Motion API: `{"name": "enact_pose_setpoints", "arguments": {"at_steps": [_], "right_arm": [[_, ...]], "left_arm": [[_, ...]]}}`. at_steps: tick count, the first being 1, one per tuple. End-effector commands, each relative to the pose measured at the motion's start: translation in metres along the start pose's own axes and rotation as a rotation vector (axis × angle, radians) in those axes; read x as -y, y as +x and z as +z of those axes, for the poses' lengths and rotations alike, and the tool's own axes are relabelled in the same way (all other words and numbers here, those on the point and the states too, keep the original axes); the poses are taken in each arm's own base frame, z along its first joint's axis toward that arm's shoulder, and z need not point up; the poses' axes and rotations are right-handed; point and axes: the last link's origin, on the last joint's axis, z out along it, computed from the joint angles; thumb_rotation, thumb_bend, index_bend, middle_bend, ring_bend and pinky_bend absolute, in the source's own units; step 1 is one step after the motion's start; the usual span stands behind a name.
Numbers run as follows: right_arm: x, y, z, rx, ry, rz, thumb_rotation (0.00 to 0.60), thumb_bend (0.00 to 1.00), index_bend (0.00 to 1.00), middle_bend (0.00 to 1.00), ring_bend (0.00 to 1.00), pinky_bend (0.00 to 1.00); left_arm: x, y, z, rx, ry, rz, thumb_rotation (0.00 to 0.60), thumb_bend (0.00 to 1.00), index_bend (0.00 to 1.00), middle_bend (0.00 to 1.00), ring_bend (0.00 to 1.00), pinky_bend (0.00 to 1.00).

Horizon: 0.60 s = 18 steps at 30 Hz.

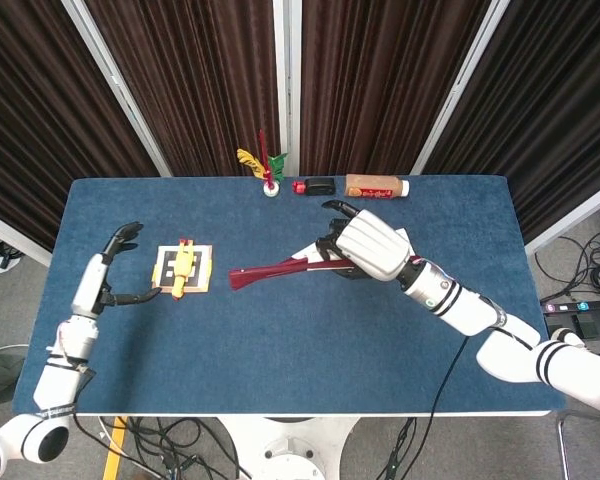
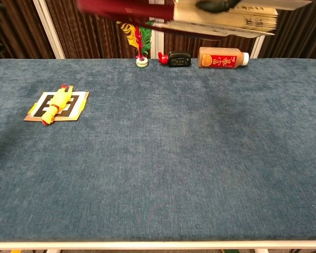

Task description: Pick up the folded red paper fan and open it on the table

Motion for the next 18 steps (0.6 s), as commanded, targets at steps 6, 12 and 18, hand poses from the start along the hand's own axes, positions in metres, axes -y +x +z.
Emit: {"name": "enact_pose_setpoints", "arguments": {"at_steps": [6,12,18], "right_arm": [[0.024,0.004,0.018,0.003,0.028,0.159,0.600,0.93,1.00,0.82,0.52,0.18],[0.041,-0.005,0.038,0.026,0.044,0.252,0.600,0.93,1.00,0.82,0.52,0.17],[0.055,-0.009,0.053,0.053,0.061,0.286,0.600,0.93,1.00,0.82,0.52,0.16]], "left_arm": [[-0.019,-0.063,0.027,0.178,-0.058,-0.146,0.600,0.01,0.26,0.25,0.17,0.23],[-0.039,-0.104,0.039,0.270,-0.092,-0.220,0.600,0.01,0.29,0.27,0.17,0.23],[-0.047,-0.130,0.055,0.278,-0.090,-0.240,0.600,0.01,0.27,0.27,0.17,0.23]]}}
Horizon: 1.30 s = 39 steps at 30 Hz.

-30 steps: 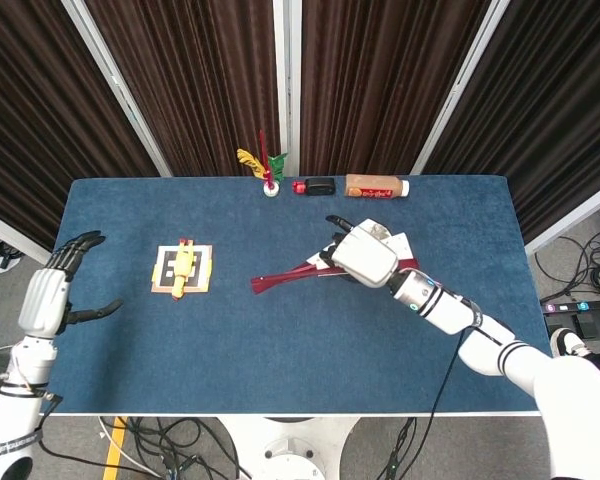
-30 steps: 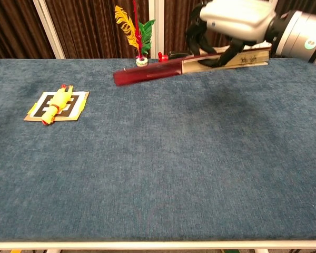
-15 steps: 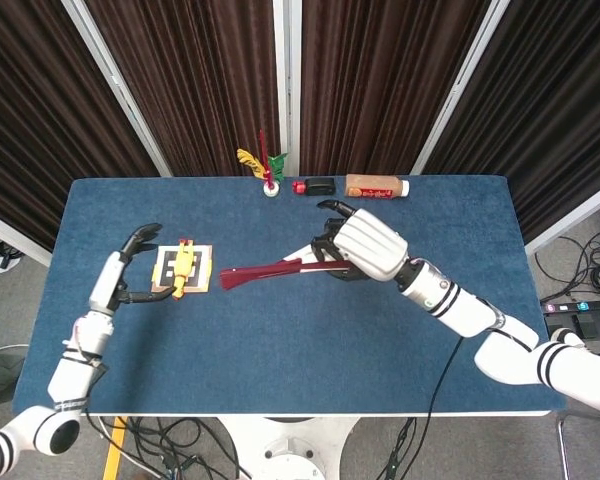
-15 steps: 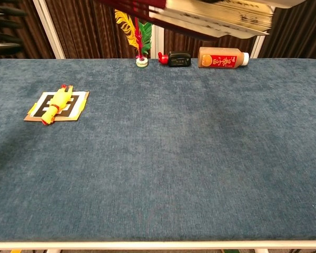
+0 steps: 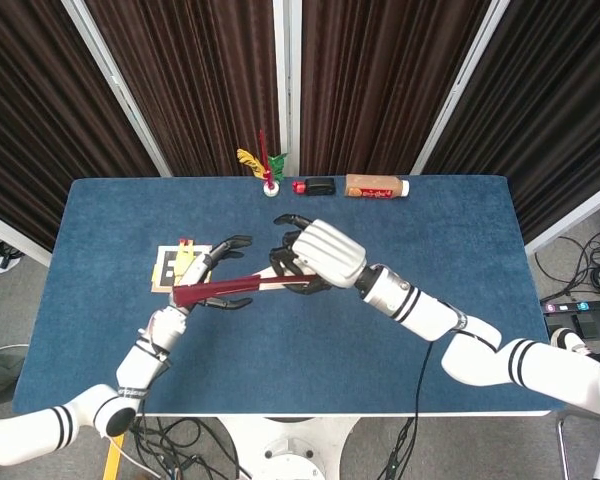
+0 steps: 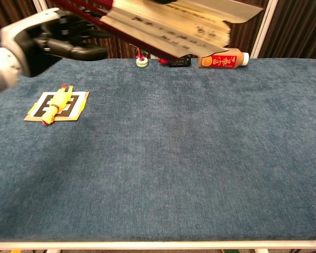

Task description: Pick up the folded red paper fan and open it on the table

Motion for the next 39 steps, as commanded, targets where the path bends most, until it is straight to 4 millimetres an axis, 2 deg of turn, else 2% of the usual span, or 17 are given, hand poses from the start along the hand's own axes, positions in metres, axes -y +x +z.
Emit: {"name": "enact_pose_setpoints", "arguments": {"at_steps": [1,8,13,16,23,29,35,39], "right_arm": [[0.006,-0.003,0.009,0.013,0.006,0.017,0.600,0.93,1.00,0.82,0.52,0.16],[0.013,-0.011,0.023,0.036,0.003,0.042,0.600,0.93,1.00,0.82,0.52,0.15],[0.015,-0.016,0.031,0.030,0.002,0.046,0.600,0.93,1.00,0.82,0.52,0.15],[0.015,-0.016,0.034,0.020,-0.001,0.050,0.600,0.93,1.00,0.82,0.52,0.15],[0.010,-0.014,0.033,0.010,-0.016,0.050,0.600,0.93,1.00,0.82,0.52,0.15],[0.007,-0.017,0.031,0.015,-0.023,0.057,0.600,0.93,1.00,0.82,0.52,0.15],[0.006,-0.020,0.033,0.017,-0.026,0.068,0.600,0.93,1.00,0.82,0.52,0.15],[0.005,-0.019,0.033,0.015,-0.025,0.065,0.600,0.93,1.00,0.82,0.52,0.15]], "left_arm": [[-0.001,-0.008,0.012,-0.003,0.002,-0.005,0.600,0.01,0.27,0.27,0.17,0.23],[-0.004,-0.023,0.022,0.015,0.003,-0.054,0.600,0.01,0.29,0.27,0.17,0.23],[-0.006,-0.031,0.026,0.008,-0.001,-0.096,0.600,0.02,0.39,0.35,0.24,0.23],[-0.004,-0.034,0.029,-0.003,0.000,-0.085,0.600,0.09,0.48,0.43,0.31,0.24],[0.004,-0.032,0.028,-0.033,0.024,-0.067,0.600,0.22,0.56,0.53,0.42,0.29],[0.010,-0.031,0.028,-0.064,0.053,-0.135,0.600,0.24,0.62,0.59,0.47,0.32],[0.011,-0.032,0.030,-0.065,0.053,-0.143,0.600,0.26,0.63,0.60,0.48,0.32],[0.013,-0.031,0.031,-0.082,0.052,-0.138,0.600,0.30,0.66,0.64,0.51,0.34]]}}
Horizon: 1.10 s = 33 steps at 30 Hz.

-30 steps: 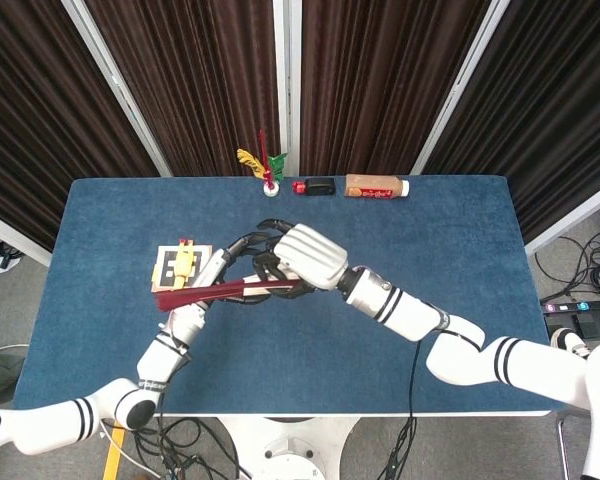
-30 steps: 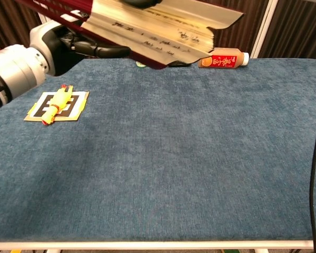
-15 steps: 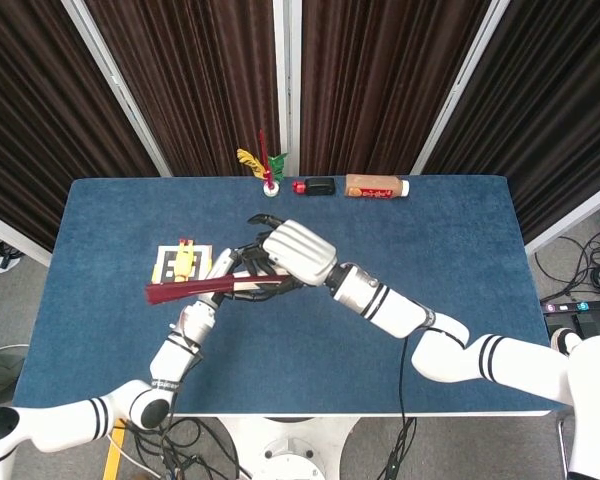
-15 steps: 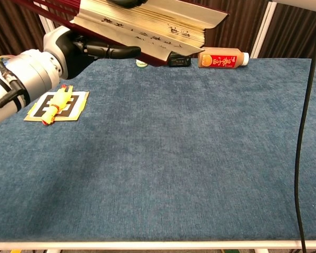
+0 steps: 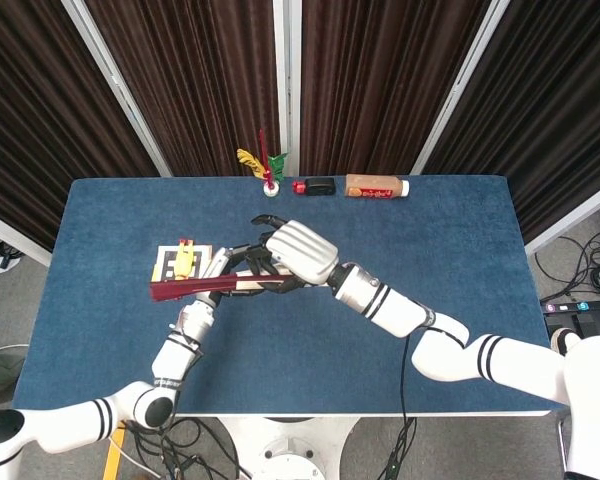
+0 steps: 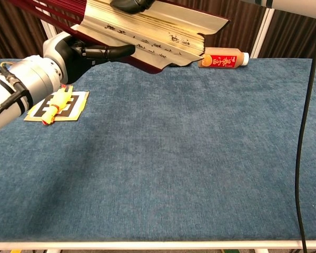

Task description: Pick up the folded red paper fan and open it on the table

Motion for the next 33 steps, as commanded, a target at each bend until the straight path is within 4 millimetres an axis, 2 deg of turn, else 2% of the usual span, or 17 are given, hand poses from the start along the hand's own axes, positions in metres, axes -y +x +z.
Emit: {"name": "enact_pose_setpoints", "arguments": {"at_steps": [1,6,9,15,20,23,29,33], "right_arm": [[-0.001,0.001,0.000,-0.004,-0.001,0.002,0.600,0.93,1.00,0.82,0.52,0.15],[-0.005,0.004,-0.004,-0.014,-0.010,-0.002,0.600,0.93,1.00,0.82,0.52,0.15],[-0.008,0.006,-0.010,-0.010,-0.011,-0.038,0.600,0.93,1.00,0.82,0.52,0.15],[-0.016,0.013,-0.029,-0.002,-0.017,-0.142,0.600,0.93,1.00,0.82,0.52,0.15],[-0.020,0.019,-0.051,-0.002,-0.010,-0.249,0.600,0.93,1.00,0.82,0.52,0.14],[-0.020,0.021,-0.063,-0.005,-0.007,-0.272,0.600,0.93,1.00,0.82,0.52,0.14],[-0.017,0.021,-0.084,-0.025,0.003,-0.368,0.600,0.93,1.00,0.82,0.52,0.14],[-0.015,0.018,-0.098,-0.019,0.006,-0.471,0.600,0.95,1.00,0.82,0.52,0.13]], "left_arm": [[0.001,0.001,0.000,-0.015,-0.001,-0.002,0.600,0.32,0.68,0.65,0.53,0.35],[0.006,0.009,-0.001,-0.032,0.010,0.017,0.600,0.38,0.75,0.72,0.58,0.38],[0.011,0.019,-0.005,-0.022,0.037,0.070,0.600,0.38,0.75,0.72,0.59,0.39],[0.018,0.052,-0.016,-0.048,0.074,0.285,0.600,0.38,0.74,0.71,0.58,0.39],[0.015,0.083,-0.026,-0.100,0.099,0.516,0.600,0.38,0.73,0.70,0.58,0.39],[0.013,0.094,-0.032,-0.130,0.116,0.603,0.600,0.38,0.73,0.70,0.58,0.39],[0.009,0.105,-0.043,-0.170,0.120,0.847,0.600,0.38,0.73,0.70,0.58,0.39],[0.006,0.106,-0.046,-0.196,0.123,0.972,0.600,0.38,0.73,0.70,0.58,0.39]]}}
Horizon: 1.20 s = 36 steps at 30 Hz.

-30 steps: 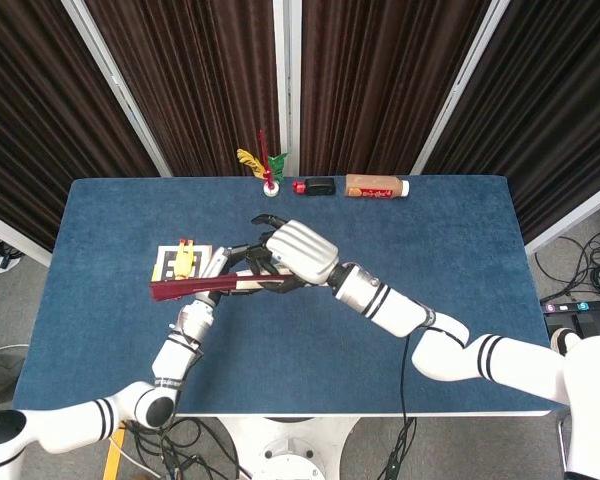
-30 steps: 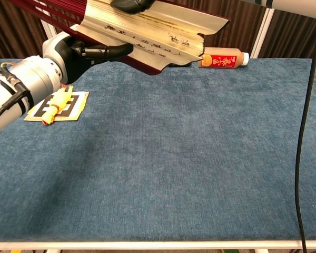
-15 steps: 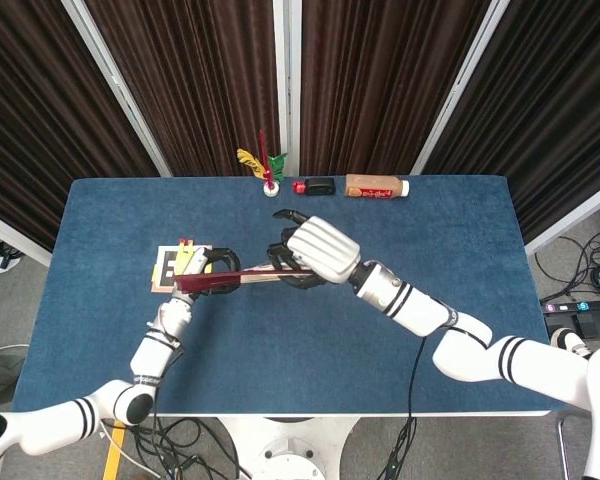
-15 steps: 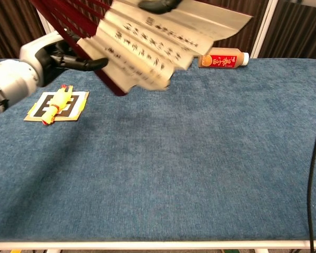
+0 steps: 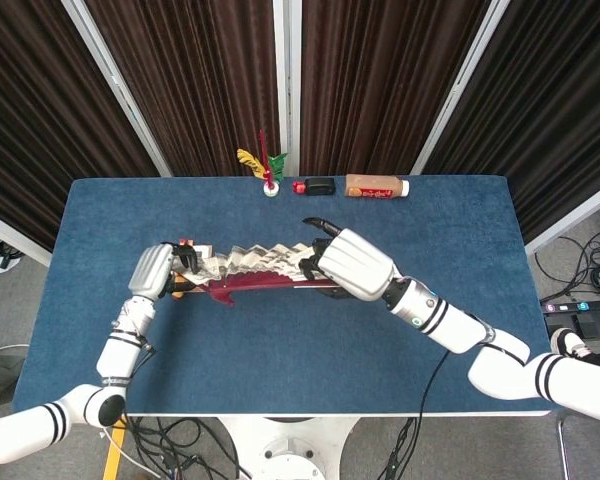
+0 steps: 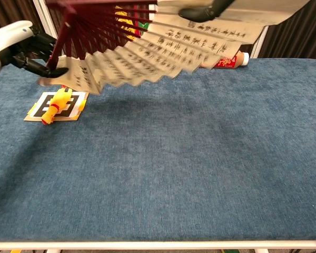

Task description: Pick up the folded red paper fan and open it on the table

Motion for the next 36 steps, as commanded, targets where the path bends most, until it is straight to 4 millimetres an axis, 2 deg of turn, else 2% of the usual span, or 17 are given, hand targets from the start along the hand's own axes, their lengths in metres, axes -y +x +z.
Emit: {"name": "enact_pose_setpoints", "arguments": {"at_steps": [1,8,19,22,23,26,28,31,33,34,36], "right_arm": [[0.003,-0.003,-0.018,0.006,0.004,-0.093,0.600,0.95,1.00,0.82,0.52,0.13],[0.002,-0.012,-0.038,0.012,-0.005,-0.207,0.600,0.95,1.00,0.82,0.52,0.12],[-0.007,-0.031,-0.056,0.026,0.006,-0.325,0.600,0.94,1.00,0.82,0.50,0.08],[-0.013,-0.043,-0.061,0.027,0.012,-0.345,0.600,0.89,0.98,0.80,0.48,0.06],[-0.015,-0.048,-0.062,0.020,0.015,-0.353,0.600,0.84,0.96,0.79,0.47,0.05],[-0.024,-0.061,-0.066,0.011,-0.004,-0.358,0.600,0.64,0.81,0.73,0.41,0.02],[-0.029,-0.067,-0.069,0.009,-0.025,-0.359,0.600,0.51,0.65,0.66,0.34,0.00],[-0.037,-0.080,-0.075,0.030,-0.088,-0.336,0.600,0.26,0.29,0.46,0.17,0.00],[-0.041,-0.087,-0.078,0.069,-0.141,-0.307,0.600,0.14,0.09,0.31,0.06,0.00],[-0.042,-0.089,-0.080,0.085,-0.159,-0.292,0.600,0.09,0.03,0.23,0.03,0.00],[-0.043,-0.092,-0.082,0.103,-0.197,-0.272,0.600,0.02,0.00,0.09,0.00,0.00]], "left_arm": [[0.003,0.006,-0.008,-0.041,0.016,0.140,0.600,0.38,0.73,0.70,0.58,0.39],[0.000,0.005,-0.010,-0.065,0.020,0.254,0.600,0.38,0.72,0.69,0.58,0.39],[-0.001,-0.006,-0.009,-0.096,0.013,0.390,0.600,0.38,0.69,0.67,0.58,0.39],[0.000,-0.015,-0.006,-0.089,0.008,0.441,0.600,0.38,0.64,0.65,0.58,0.39],[0.001,-0.019,-0.004,-0.089,0.007,0.455,0.600,0.37,0.63,0.64,0.58,0.39],[0.002,-0.026,0.000,-0.102,0.006,0.484,0.600,0.35,0.57,0.60,0.55,0.38],[0.003,-0.030,0.001,-0.107,0.007,0.513,0.600,0.32,0.49,0.54,0.51,0.38],[0.005,-0.038,0.003,-0.098,0.012,0.542,0.600,0.24,0.32,0.39,0.35,0.32],[0.006,-0.041,0.003,-0.092,0.016,0.548,0.600,0.17,0.24,0.30,0.25,0.29],[0.006,-0.042,0.003,-0.090,0.019,0.550,0.600,0.11,0.20,0.25,0.20,0.27],[0.006,-0.043,0.003,-0.090,0.025,0.543,0.600,0.05,0.16,0.20,0.16,0.25]]}}
